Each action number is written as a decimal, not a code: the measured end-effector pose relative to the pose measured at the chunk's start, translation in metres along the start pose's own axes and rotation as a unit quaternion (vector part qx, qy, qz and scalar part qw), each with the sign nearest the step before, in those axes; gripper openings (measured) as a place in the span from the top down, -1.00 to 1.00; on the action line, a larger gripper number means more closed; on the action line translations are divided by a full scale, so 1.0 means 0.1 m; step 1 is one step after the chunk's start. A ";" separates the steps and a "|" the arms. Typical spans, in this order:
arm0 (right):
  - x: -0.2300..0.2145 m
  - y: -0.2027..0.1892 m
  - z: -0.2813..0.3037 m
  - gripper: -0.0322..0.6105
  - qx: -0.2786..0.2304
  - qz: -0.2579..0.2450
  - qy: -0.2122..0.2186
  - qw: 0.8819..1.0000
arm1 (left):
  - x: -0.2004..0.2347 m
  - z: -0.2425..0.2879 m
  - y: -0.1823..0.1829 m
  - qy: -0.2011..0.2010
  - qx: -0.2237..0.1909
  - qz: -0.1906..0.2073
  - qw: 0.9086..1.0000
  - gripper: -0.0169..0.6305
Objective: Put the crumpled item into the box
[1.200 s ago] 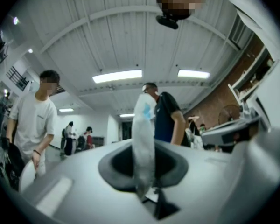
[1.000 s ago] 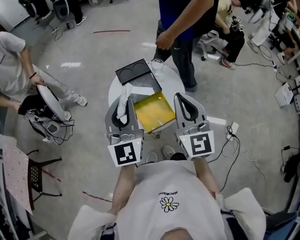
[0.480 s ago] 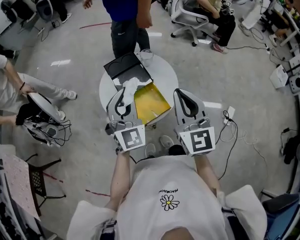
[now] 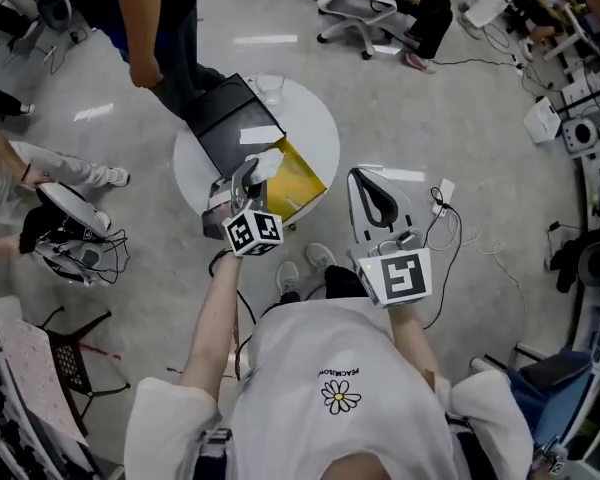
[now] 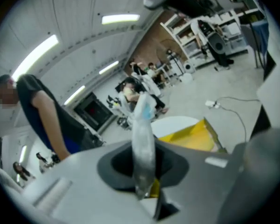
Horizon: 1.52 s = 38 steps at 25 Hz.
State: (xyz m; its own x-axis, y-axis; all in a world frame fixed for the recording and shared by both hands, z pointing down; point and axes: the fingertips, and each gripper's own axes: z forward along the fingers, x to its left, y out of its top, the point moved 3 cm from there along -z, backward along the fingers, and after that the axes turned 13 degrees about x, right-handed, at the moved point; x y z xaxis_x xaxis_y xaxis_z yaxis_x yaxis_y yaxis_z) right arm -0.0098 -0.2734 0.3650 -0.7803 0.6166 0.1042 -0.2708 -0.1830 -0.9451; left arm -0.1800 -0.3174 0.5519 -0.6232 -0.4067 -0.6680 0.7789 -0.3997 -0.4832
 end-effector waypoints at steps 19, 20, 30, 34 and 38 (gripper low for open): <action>-0.28 -0.61 -0.28 0.90 0.066 0.010 -0.075 0.995 | -1.34 1.11 -0.52 -0.153 0.147 0.193 0.958 0.76; -0.29 -0.60 -0.30 0.90 0.068 0.011 -0.076 0.995 | -1.36 1.09 -0.53 -0.160 0.148 0.198 0.956 0.75; -0.18 -0.53 -0.29 0.90 0.055 0.012 -0.057 0.997 | -1.38 1.08 -0.54 -0.247 0.167 0.132 0.945 0.26; -0.17 -0.41 -0.29 0.90 0.052 0.012 -0.052 0.997 | -1.27 0.98 -0.49 -0.284 0.169 0.116 0.937 -0.05; -0.13 -0.29 -0.24 0.90 0.049 0.010 -0.040 0.998 | -1.15 0.88 -0.41 -0.304 0.158 0.118 0.932 -0.15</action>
State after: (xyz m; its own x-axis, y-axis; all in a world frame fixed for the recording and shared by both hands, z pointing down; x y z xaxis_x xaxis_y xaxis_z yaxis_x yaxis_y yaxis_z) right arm 0.0212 -0.2577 0.3834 -0.8272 0.5503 0.1136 -0.3056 -0.2710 -0.9128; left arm -0.1463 -0.3259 0.6982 -0.4374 -0.8658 -0.2431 0.8992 -0.4239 -0.1083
